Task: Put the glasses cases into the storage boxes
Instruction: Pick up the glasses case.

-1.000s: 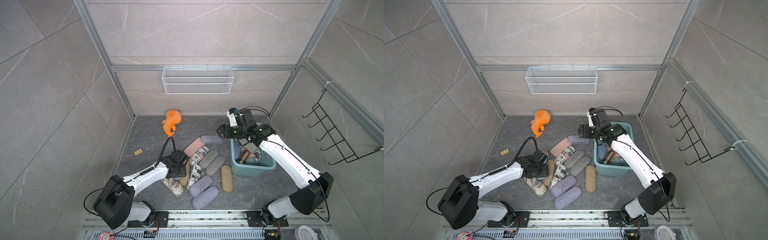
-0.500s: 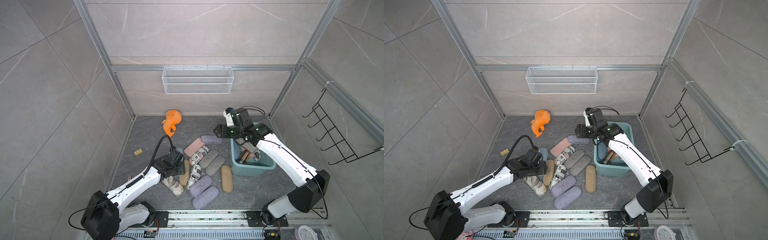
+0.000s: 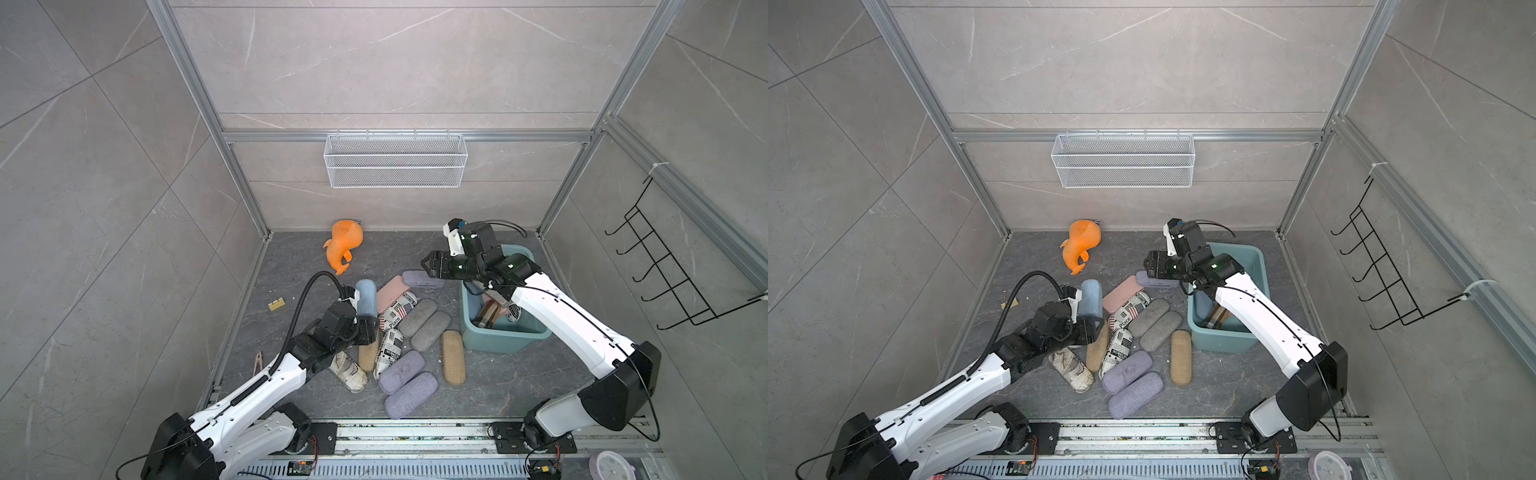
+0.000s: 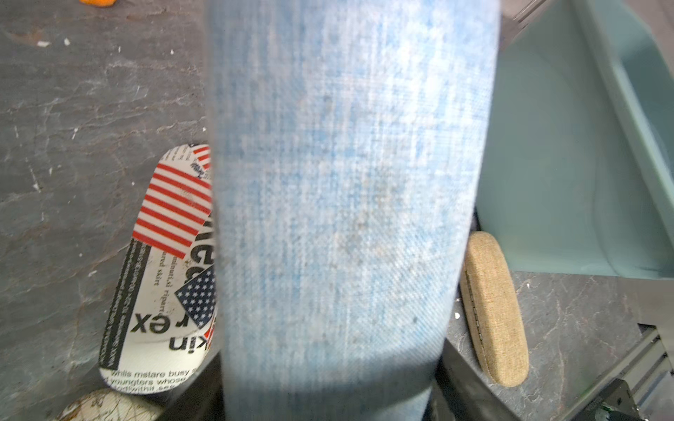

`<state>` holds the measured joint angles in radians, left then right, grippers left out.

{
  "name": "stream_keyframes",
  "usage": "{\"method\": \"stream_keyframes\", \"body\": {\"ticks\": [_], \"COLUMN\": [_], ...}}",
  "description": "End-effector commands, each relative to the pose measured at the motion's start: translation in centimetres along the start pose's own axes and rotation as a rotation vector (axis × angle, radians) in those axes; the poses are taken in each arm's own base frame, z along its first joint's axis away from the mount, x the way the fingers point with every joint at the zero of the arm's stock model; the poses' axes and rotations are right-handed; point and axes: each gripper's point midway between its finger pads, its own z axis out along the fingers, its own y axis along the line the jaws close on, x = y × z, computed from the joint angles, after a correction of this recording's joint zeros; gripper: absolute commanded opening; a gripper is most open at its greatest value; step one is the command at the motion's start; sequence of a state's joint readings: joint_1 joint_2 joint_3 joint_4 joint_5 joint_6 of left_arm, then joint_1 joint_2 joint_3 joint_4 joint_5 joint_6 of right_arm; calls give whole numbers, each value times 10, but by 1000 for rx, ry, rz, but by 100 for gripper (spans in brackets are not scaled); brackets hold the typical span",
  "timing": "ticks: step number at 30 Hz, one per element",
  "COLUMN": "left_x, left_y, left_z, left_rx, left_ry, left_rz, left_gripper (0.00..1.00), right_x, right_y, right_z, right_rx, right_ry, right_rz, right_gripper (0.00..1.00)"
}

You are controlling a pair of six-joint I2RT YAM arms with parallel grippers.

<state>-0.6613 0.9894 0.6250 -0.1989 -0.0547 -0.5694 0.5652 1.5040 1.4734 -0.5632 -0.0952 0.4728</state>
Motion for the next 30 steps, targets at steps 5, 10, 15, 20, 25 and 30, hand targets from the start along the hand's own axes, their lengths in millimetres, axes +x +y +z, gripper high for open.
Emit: {"method": "stream_keyframes", "body": {"ticks": [5, 10, 15, 20, 25, 30], "left_x": [-32, -36, -44, -41, -45, -48], "left_y": [-27, -33, -45, -67, -83, -96], "left_z": [-1, 6, 12, 21, 29, 37], "left_rx": [116, 148, 192, 325, 402, 456], "left_ry": [-133, -141, -155, -127, -119, -98], "left_rz": [31, 14, 21, -3, -6, 8], "left_gripper": [52, 52, 52, 52, 51, 51], "right_x": [-5, 2, 18, 18, 16, 14], "right_y": [21, 25, 25, 31, 47, 57], "right_z": [-13, -16, -10, -8, -8, -5], "right_rx": [-87, -124, -149, -180, -266, -310], "right_ry": [-64, -74, -57, -53, -40, -22], "right_rz": [-7, 7, 18, 11, 18, 24], "right_gripper": [72, 72, 72, 72, 75, 79]}}
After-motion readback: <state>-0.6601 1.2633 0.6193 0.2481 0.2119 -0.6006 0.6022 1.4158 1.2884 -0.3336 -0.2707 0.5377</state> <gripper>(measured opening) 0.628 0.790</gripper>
